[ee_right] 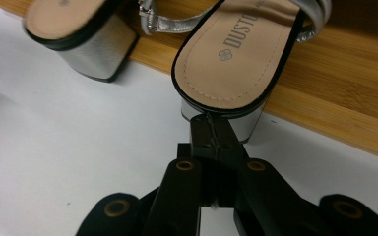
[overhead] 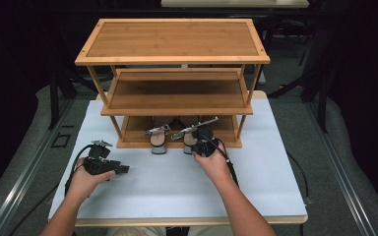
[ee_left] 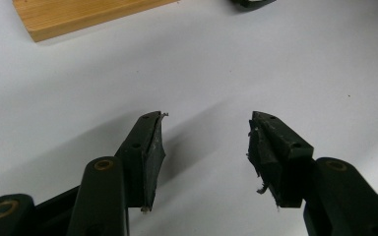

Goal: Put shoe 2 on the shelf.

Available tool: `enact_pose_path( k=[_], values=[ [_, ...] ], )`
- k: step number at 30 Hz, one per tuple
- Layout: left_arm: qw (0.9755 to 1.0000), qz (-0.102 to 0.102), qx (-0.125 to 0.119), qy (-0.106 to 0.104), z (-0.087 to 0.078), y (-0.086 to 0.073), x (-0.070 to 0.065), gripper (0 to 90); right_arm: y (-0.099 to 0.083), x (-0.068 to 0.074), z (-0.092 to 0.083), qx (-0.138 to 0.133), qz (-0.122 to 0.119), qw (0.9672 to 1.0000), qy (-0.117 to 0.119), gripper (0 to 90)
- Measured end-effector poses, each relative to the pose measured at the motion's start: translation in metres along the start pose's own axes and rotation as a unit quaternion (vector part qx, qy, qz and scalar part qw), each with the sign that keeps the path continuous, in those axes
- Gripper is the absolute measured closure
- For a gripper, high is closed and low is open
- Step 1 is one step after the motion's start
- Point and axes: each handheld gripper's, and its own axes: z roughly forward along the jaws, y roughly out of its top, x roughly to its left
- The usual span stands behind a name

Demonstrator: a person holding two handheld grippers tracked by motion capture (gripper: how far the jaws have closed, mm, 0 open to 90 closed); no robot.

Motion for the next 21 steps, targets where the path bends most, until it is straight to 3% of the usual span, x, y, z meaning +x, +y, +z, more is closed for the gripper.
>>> enact_pose_path(
  k=[3,10,15,17,21],
  values=[
    [1.0,0.003,0.003,0.001,0.0,0.0,0.0,47.3,0.0,-0.001,0.0,0.002,-0.001,0.9999,0.011,90.0],
    [1.0,0.006,0.0,0.003,0.001,0.001,-0.001,48.0,-0.002,0.001,-0.001,-0.004,-0.007,1.0,0.001,88.9],
    [0.9998,0.011,-0.009,0.013,0.003,0.004,-0.005,49.5,-0.006,0.002,-0.008,-0.017,-0.014,0.9997,0.014,87.3],
    [0.9995,0.019,-0.019,0.014,0.006,0.011,-0.01,51.9,-0.01,0.001,-0.016,-0.027,-0.009,0.9996,-0.004,87.1],
    [0.999,0.031,-0.026,0.02,0.013,0.02,-0.018,56.2,-0.011,-0.005,-0.019,-0.035,-0.005,0.9992,-0.016,87.0]
  ],
)
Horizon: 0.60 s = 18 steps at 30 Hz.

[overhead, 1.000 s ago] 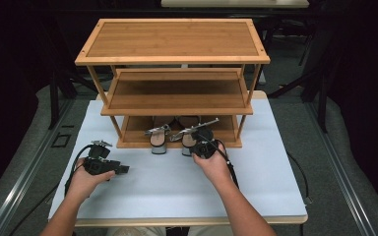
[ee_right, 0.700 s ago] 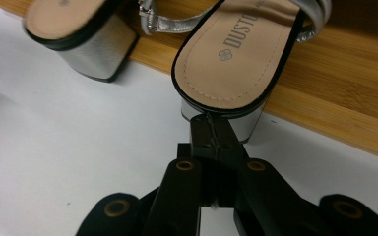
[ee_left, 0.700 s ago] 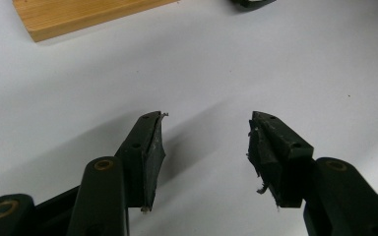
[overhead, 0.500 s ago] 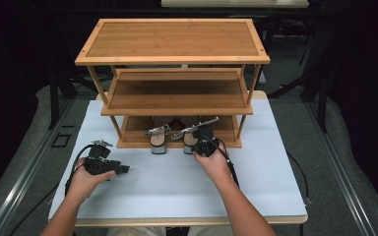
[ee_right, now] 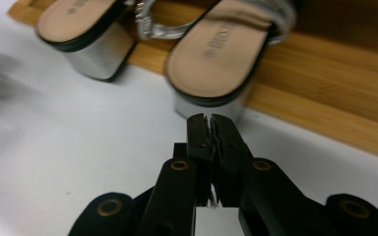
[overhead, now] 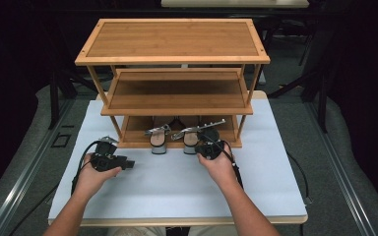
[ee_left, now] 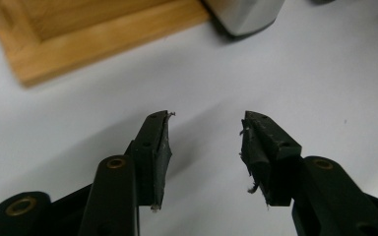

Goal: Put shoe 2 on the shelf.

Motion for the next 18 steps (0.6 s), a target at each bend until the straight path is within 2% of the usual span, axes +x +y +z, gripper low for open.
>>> enact_pose_path(
  k=[1,3,4,5,6,7,10,14,16,18],
  values=[
    [0.9999,0.003,-0.005,0.015,0.007,0.007,-0.003,59.7,0.0,-0.004,0.001,0.0,0.005,0.9999,-0.011,86.8],
    [0.9998,0.005,-0.008,0.017,0.011,0.01,-0.005,62.7,0.0,-0.006,0.002,-0.001,0.007,0.9999,-0.011,86.8],
    [0.9999,0.006,-0.005,0.011,0.02,0.017,-0.007,72.5,0.0,-0.01,0.004,-0.001,0.009,0.9997,-0.023,86.9],
    [0.9999,0.006,-0.005,0.011,0.02,0.017,-0.007,75.0,0.0,-0.01,0.004,-0.001,0.009,0.9997,-0.023,86.9],
    [0.9999,0.008,-0.004,0.01,0.027,0.025,-0.009,77.8,0.001,-0.011,0.007,0.001,0.017,0.9997,-0.018,87.0],
    [0.9999,0.011,-0.003,0.011,0.031,0.029,-0.01,79.5,0.002,-0.012,0.009,0.003,0.016,0.9997,-0.016,87.0],
    [1.0,0.008,-0.004,0.004,0.037,0.037,-0.013,81.7,0.003,-0.01,0.013,0.004,0.017,0.9997,-0.015,87.1],
    [0.9998,0.016,0.006,-0.004,0.047,0.049,-0.021,84.7,0.005,-0.006,0.019,-0.001,0.018,0.9997,-0.017,88.8],
    [0.9998,0.011,0.009,-0.011,0.049,0.052,-0.024,85.1,0.005,-0.007,0.019,0.0,0.02,0.9997,-0.012,88.8],
    [0.9998,0.014,0.011,-0.013,0.05,0.053,-0.024,85.1,0.005,-0.006,0.019,0.001,0.026,0.9997,-0.003,88.9]
  ],
)
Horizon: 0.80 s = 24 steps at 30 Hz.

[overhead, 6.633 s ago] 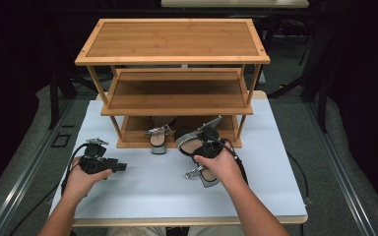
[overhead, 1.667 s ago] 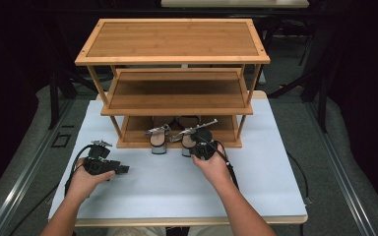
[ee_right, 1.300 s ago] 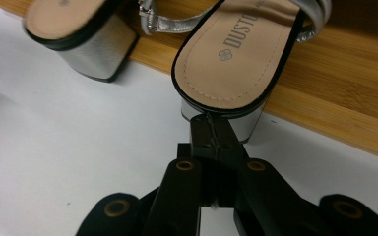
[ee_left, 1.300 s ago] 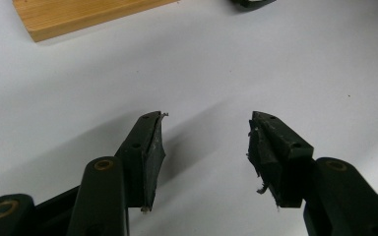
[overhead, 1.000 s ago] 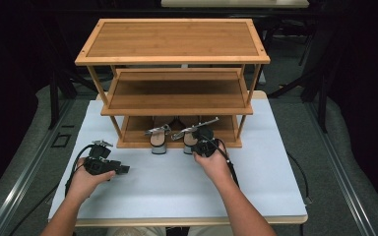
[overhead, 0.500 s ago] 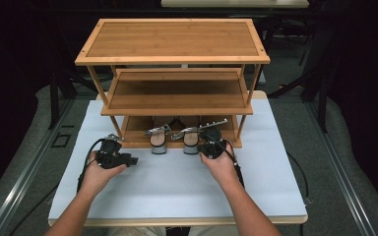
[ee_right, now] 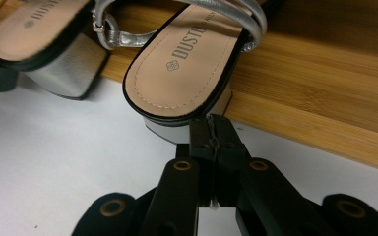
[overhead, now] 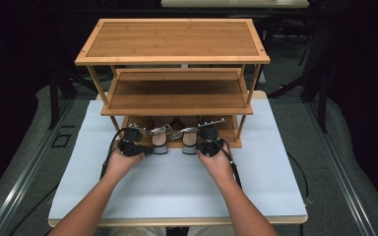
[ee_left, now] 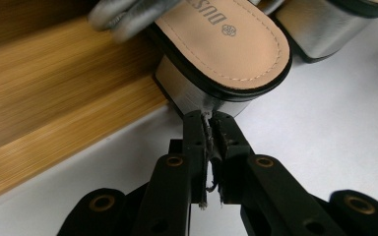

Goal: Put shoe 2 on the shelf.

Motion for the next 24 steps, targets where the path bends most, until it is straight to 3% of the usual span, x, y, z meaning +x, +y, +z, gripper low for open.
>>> enact_pose_path(
  k=[10,19,24],
  values=[
    [1.0,0.003,-0.007,-0.004,0.004,0.0,-0.005,84.7,0.0,0.004,0.002,-0.002,-0.007,1.0,0.0,88.0],
    [0.9999,0.013,-0.006,-0.001,-0.01,-0.013,-0.001,82.5,-0.009,-0.001,-0.012,-0.004,-0.011,0.9999,0.002,86.3],
    [0.9998,0.015,-0.012,0.001,-0.021,-0.025,0.0,80.8,-0.026,-0.01,-0.024,-0.007,-0.013,0.9999,0.001,84.2]
  ],
)
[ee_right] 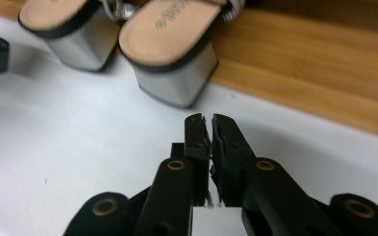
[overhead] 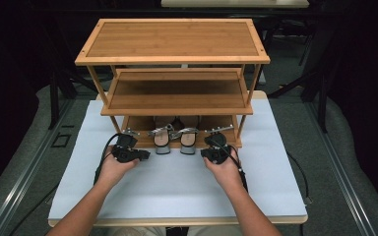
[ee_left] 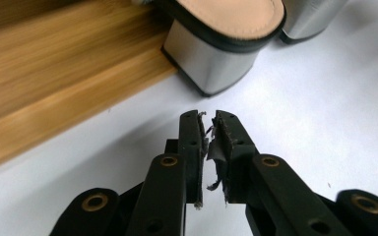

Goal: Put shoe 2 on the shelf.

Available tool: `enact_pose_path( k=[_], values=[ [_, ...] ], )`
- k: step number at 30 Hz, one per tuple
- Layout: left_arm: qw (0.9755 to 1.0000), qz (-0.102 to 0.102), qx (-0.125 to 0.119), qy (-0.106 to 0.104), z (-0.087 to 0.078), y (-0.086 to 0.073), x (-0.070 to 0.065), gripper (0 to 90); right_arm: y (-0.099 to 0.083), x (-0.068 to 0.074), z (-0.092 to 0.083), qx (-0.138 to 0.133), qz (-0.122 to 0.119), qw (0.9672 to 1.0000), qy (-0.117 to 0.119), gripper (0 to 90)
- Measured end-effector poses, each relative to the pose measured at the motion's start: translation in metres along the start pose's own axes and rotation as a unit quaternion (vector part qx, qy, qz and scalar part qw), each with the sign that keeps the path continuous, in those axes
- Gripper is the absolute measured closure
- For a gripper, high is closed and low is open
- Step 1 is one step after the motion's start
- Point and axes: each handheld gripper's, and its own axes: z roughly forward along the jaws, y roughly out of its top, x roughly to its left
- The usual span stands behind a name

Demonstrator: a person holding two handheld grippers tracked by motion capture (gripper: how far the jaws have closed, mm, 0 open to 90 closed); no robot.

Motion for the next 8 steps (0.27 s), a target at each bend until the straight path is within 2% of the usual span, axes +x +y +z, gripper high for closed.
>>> enact_pose_path(
  k=[2,4,5,6,8],
  values=[
    [1.0,-0.001,-0.005,-0.002,-0.007,-0.006,0.001,77.2,-0.01,-0.004,-0.006,-0.003,0.0,1.0,0.003,81.9],
    [0.9999,-0.007,-0.013,-0.006,-0.013,-0.013,0.002,68.5,-0.022,-0.01,-0.012,-0.004,0.005,1.0,0.007,76.3],
    [0.9998,-0.008,-0.015,-0.005,-0.015,-0.016,0.002,65.3,-0.028,-0.012,-0.015,-0.005,0.01,0.9998,0.014,73.1],
    [0.9998,-0.009,-0.017,-0.001,-0.018,-0.021,0.004,58.3,-0.039,-0.019,-0.021,-0.007,0.016,0.9993,0.034,67.5],
    [0.9998,-0.013,-0.016,0.003,-0.022,-0.027,0.006,55.6,-0.042,-0.021,-0.022,-0.008,0.02,0.9992,0.033,65.3]
  ],
)
